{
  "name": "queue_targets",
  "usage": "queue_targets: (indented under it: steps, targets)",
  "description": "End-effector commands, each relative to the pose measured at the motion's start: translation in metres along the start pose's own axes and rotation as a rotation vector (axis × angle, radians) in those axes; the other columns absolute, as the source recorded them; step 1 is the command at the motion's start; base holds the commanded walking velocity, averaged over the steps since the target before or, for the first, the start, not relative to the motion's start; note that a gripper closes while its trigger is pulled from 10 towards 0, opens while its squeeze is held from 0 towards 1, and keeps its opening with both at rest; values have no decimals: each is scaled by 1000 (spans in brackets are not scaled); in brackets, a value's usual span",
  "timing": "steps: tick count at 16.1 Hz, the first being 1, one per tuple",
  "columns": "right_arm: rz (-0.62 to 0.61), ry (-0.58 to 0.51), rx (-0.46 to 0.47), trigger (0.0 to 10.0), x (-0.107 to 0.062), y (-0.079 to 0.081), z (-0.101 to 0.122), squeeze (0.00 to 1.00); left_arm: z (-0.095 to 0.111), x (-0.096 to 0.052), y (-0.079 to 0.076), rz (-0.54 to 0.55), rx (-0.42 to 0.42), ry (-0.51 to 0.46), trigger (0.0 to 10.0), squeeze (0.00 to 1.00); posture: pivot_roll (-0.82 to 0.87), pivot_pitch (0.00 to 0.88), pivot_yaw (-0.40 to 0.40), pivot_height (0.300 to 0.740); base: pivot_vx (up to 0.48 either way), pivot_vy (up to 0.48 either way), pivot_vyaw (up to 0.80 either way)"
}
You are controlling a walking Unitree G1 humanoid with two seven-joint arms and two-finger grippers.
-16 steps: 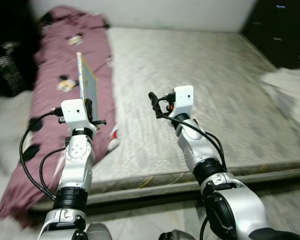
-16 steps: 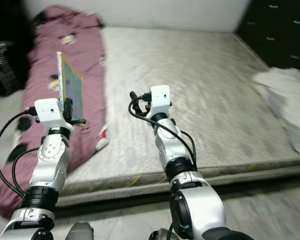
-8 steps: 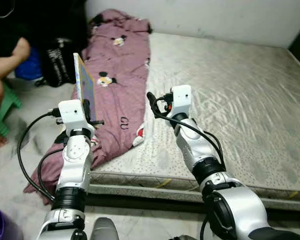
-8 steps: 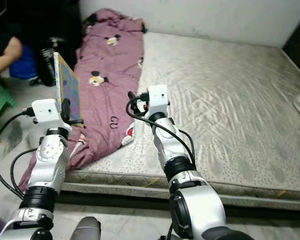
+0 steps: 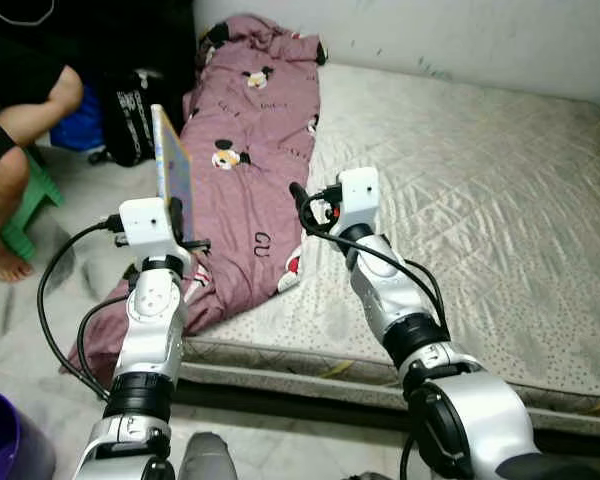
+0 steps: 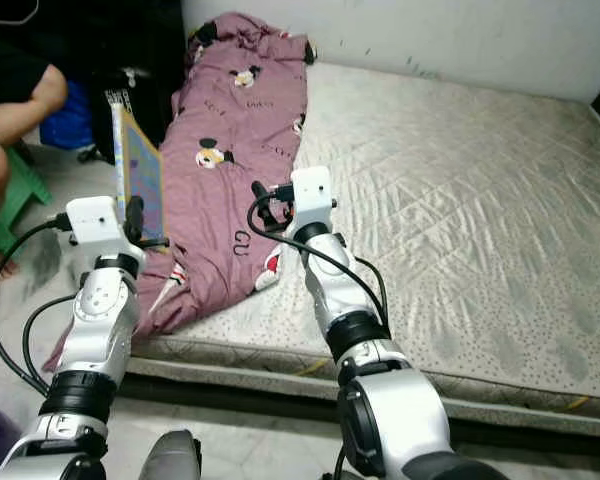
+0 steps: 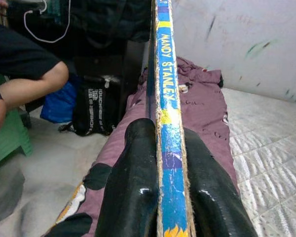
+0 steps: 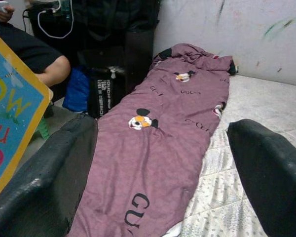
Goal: Clean up the room
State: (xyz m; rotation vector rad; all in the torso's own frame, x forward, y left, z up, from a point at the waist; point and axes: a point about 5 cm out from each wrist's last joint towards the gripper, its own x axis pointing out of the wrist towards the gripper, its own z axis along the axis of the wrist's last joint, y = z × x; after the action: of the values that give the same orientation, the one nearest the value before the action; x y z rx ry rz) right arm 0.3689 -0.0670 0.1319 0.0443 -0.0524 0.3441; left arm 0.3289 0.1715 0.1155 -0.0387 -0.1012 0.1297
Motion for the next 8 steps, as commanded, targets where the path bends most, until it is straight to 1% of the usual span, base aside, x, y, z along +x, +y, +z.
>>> queue_targets:
  steps: [1, 5, 6, 7, 8]
  targets:
    - [-4, 10, 1, 10000, 0, -3, -1, 0, 11, 4, -7, -23, -8, -57, 10000, 0, 106, 0, -79, 740, 0, 0, 0]
    - [1, 8, 7, 10000, 0, -3, -1, 0, 11, 4, -7, -20, -9, -57, 10000, 0, 106, 0, -81, 740, 0, 0, 0]
    - [5, 9, -9, 10000, 0, -2, -1, 0, 11, 4, -7, -26, -8, -60, 10000, 0, 106, 0, -81, 740, 0, 0, 0]
    - [11, 5, -19, 10000, 0, -1, -1, 0, 11, 4, -8, -29, -10, -63, 10000, 0, 106, 0, -81, 740, 0, 0, 425]
    - [12, 7, -18, 10000, 0, -1, -1, 0, 11, 4, -8, -30, -10, -64, 10000, 0, 106, 0, -81, 740, 0, 0, 800]
